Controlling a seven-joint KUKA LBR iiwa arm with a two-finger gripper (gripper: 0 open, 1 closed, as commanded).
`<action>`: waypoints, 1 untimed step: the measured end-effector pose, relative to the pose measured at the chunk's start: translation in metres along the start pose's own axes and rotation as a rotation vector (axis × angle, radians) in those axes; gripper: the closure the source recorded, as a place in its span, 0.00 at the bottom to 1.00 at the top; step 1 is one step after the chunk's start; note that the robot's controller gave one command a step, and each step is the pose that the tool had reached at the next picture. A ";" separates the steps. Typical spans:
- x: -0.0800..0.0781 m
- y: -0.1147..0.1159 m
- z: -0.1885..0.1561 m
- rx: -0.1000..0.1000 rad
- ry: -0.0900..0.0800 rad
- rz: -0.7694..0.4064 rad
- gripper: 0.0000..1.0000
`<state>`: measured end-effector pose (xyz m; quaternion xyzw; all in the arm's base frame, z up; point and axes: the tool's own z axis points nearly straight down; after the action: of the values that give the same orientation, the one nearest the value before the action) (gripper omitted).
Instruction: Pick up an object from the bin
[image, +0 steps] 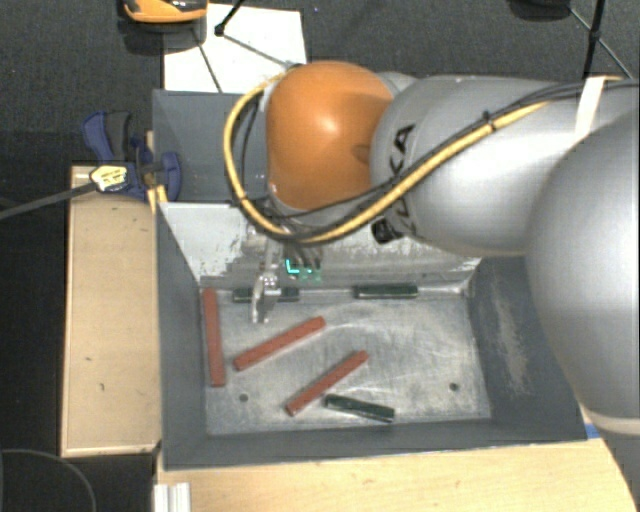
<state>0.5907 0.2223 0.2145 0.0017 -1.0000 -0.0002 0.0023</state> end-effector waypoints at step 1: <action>-0.002 -0.001 -0.004 -0.002 -0.008 0.004 0.00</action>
Offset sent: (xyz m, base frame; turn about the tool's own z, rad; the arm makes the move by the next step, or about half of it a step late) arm -0.0766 -0.0665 -0.1077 0.1281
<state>0.5927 0.2213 0.2189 -0.0003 -1.0000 -0.0011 -0.0015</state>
